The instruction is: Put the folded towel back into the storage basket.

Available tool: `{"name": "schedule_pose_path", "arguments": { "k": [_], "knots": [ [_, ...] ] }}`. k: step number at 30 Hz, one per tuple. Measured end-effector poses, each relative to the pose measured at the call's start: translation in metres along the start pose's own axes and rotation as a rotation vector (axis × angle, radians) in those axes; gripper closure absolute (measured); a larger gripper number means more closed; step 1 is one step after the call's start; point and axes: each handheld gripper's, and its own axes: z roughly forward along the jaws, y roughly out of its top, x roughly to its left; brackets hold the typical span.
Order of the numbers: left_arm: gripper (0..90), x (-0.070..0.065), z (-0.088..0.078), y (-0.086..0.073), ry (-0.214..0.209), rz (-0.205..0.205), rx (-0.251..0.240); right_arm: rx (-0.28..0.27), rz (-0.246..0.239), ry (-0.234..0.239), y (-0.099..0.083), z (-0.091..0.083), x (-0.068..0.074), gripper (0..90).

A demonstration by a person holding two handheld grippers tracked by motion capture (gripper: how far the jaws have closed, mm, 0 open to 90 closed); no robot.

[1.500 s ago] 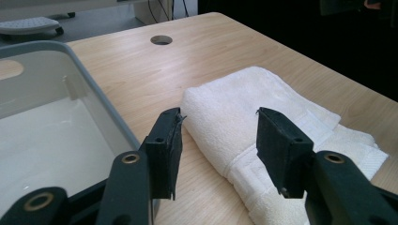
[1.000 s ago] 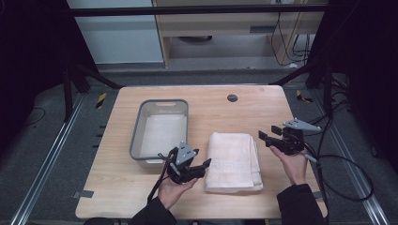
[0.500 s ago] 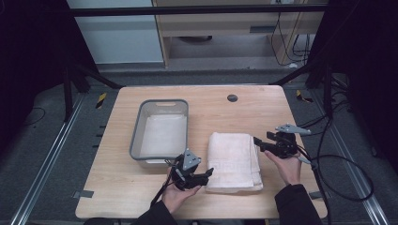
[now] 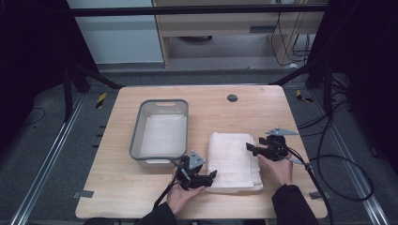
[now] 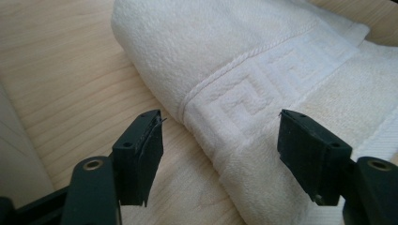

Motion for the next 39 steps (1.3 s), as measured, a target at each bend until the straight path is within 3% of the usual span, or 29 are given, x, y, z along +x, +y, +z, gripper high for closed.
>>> {"name": "schedule_pose_path", "arguments": {
  "k": [11, 26, 30, 36, 39],
  "knots": [
    [29.2, -0.002, 0.012, -0.007, -0.011, -0.007, 0.016, 0.052, -0.011, 0.012, -0.008, 0.015, 0.005, 33.5],
    [30.1, 0.0, 0.02, -0.011, -0.043, -0.039, 0.042, 0.106, 0.025, -0.001, -0.014, 0.025, 0.008, 34.6],
    [32.0, 0.0, 0.021, -0.011, -0.052, -0.044, 0.045, 0.112, 0.03, 0.008, -0.014, 0.026, 0.008, 37.2],
    [35.9, 0.006, 0.024, -0.009, -0.101, -0.094, 0.069, 0.119, 0.036, 0.024, -0.014, 0.026, 0.009, 45.2],
    [40.8, 0.005, 0.023, -0.009, -0.115, -0.088, 0.077, 0.128, 0.042, 0.031, -0.013, 0.026, 0.009, 48.5]
  ]
}}
